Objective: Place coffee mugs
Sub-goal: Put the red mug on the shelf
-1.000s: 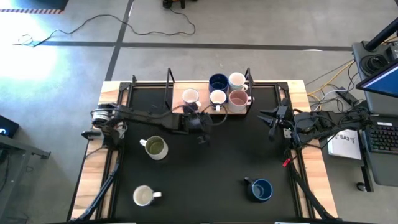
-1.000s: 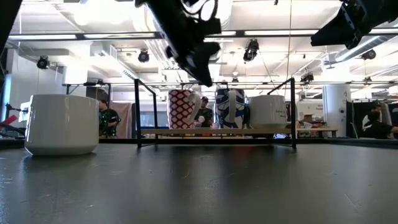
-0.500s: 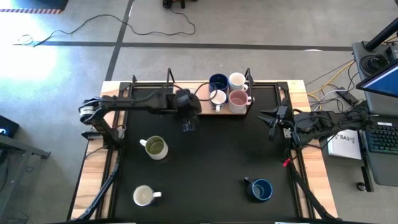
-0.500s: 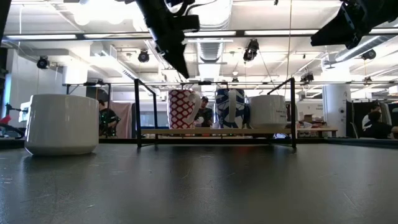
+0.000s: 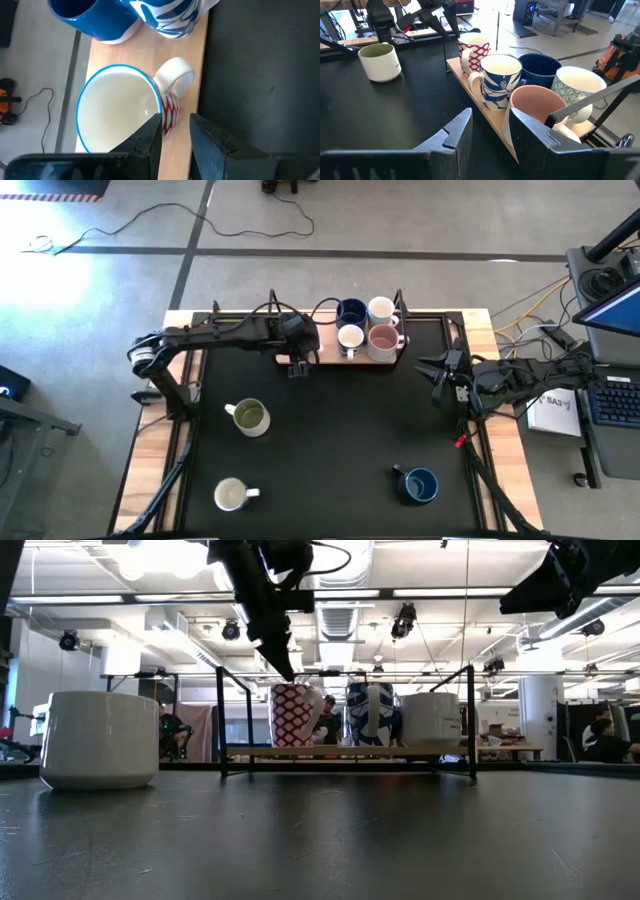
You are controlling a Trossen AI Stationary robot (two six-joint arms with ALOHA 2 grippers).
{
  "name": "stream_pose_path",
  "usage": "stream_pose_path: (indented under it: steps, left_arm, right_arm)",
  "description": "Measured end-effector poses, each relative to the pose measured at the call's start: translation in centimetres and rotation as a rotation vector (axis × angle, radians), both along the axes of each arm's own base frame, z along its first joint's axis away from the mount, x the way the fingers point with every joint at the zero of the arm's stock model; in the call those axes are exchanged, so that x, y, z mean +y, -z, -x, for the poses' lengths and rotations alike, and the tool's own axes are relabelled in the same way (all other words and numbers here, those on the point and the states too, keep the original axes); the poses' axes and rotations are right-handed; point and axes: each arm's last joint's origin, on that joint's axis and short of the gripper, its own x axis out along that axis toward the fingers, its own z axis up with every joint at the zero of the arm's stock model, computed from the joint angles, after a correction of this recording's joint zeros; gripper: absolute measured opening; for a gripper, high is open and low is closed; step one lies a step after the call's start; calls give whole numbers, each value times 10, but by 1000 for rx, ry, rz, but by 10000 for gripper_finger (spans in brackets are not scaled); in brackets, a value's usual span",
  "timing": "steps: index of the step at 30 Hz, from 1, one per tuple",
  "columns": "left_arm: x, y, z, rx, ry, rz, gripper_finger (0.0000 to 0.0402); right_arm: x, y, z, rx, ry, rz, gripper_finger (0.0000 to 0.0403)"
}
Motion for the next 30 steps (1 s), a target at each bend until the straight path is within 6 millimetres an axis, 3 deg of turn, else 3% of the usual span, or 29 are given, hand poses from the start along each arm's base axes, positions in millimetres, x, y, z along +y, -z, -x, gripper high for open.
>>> stream_pose_path:
  steps: [11, 30]
  left_arm:
    - [16, 12, -3, 28, -32, 4, 82]
    - [25, 19, -4, 54, -30, -2, 76]
  right_arm:
    - [0, 0, 0, 0, 0, 0, 121]
    - [0, 0, 0, 0, 0, 0, 121]
